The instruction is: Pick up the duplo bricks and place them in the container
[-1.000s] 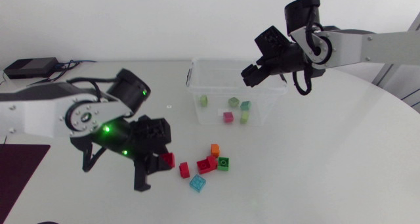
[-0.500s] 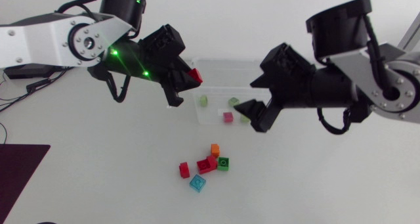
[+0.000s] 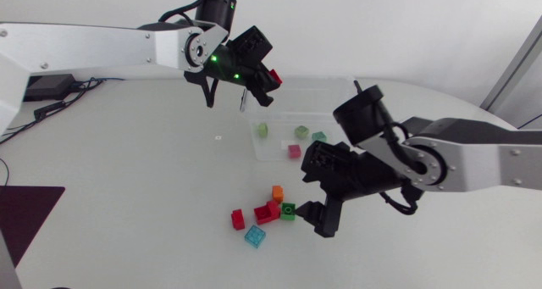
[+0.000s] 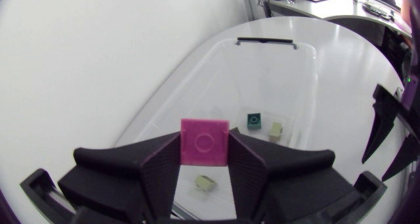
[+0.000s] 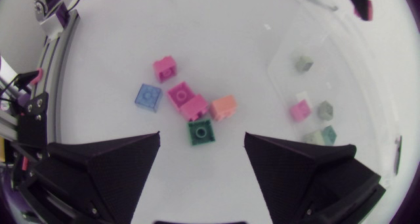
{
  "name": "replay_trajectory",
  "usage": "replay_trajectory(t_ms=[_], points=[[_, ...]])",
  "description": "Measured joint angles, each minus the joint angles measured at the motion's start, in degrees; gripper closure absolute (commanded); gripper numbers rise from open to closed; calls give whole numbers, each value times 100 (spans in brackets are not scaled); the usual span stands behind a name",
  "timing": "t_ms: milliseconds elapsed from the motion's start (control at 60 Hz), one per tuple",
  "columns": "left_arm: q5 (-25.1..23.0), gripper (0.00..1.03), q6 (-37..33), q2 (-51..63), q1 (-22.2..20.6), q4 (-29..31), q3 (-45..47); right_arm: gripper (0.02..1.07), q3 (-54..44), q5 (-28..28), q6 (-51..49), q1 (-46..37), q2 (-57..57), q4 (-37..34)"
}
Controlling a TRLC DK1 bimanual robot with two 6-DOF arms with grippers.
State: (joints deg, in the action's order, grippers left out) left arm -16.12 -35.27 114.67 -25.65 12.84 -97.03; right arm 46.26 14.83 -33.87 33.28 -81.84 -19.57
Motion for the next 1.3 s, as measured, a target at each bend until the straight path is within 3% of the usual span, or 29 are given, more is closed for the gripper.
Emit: replay_trajectory(t_ms=[33,100,183,400,600,667,717,833,933,1017,1300], points=[[20,50,37,94,0,2,-131,15,-9,-2,-50,0,-201,11],[87,21,74,245,0,-33,-356,15,-9,-2,-96,0,-529,48],[149,8,79,345,4,-77,-522,15,13,0,-170,0,-975,133],[146,7,79,59,186,-24,-254,15,450,0,-323,0,-1644,186],[79,7,-111,-1403,610,765,726,23,726,15,-509,-39,-1993,201],[57,7,-299,-1897,693,968,1163,36,732,22,-540,-63,-2090,199],[48,7,-444,-2240,728,1078,1541,53,732,37,-544,-66,-2133,197],[35,7,-828,-2948,754,1283,2702,83,732,39,-566,-37,-2179,177],[37,8,-1091,-3294,662,1349,3729,83,732,39,-566,7,-2155,146],[39,9,-1180,-3353,350,1397,4395,83,706,37,-564,7,-1980,17],[319,11,-1123,-2948,-332,1305,4760,83,579,37,-514,-26,-431,-479]])
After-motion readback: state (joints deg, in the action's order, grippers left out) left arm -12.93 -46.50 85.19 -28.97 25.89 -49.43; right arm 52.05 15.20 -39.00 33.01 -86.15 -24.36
